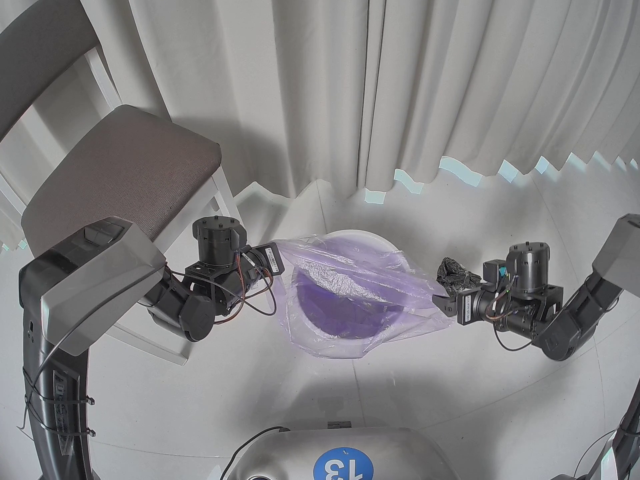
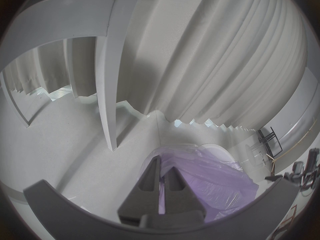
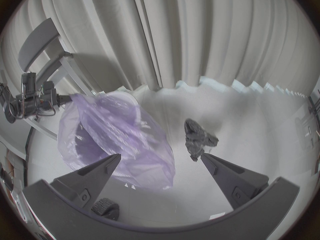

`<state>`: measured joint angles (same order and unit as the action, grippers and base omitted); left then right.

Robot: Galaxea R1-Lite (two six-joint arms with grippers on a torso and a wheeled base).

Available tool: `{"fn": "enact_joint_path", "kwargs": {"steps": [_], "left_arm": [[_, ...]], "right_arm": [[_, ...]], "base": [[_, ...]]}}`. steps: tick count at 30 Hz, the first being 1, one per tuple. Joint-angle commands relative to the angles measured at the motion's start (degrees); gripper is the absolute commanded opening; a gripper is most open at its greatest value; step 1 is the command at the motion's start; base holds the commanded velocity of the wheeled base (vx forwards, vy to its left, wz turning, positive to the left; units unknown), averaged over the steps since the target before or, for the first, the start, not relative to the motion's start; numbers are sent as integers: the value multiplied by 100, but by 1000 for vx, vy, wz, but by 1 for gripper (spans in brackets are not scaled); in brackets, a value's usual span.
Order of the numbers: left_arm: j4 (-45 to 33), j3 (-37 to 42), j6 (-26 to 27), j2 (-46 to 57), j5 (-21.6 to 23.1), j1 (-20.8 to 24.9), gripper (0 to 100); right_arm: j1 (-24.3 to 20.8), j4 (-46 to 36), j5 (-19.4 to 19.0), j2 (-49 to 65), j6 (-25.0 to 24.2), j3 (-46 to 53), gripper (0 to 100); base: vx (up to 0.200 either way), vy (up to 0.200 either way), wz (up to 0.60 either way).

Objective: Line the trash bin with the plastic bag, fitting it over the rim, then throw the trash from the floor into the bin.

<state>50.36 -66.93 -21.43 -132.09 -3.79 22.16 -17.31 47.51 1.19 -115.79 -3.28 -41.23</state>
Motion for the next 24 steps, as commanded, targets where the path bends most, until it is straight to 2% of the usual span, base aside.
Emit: {"fn": "enact_joint_path", "kwargs": {"steps": [1,6,14,15,22,24], "left_arm": [[185,655,-1,420,-8,25,0],[545,813,-1,394,-52,139,0],[844,883,7,95,-157,183,0],[879,945,25,95,-175,183,100],[1152,1481,429,464,-16,25,100],[1160,1744,658,675,151,7,100]], "right_arm": [[-528,-1200,21,601,179,-1449,100],[-765,-1341,12,408,644,-1889,100],[-1117,-1367,-5,-199,732,-2355,100],[-1152,-1376,-14,-225,732,-2372,100],[-1240,-1543,-14,-322,785,-2284,100],[-1231,-1516,-14,-401,785,-2258,100]], "base": [[0,0,0],[0,0,0],[0,0,0],[0,0,0],[0,0,0],[0,0,0]]}}
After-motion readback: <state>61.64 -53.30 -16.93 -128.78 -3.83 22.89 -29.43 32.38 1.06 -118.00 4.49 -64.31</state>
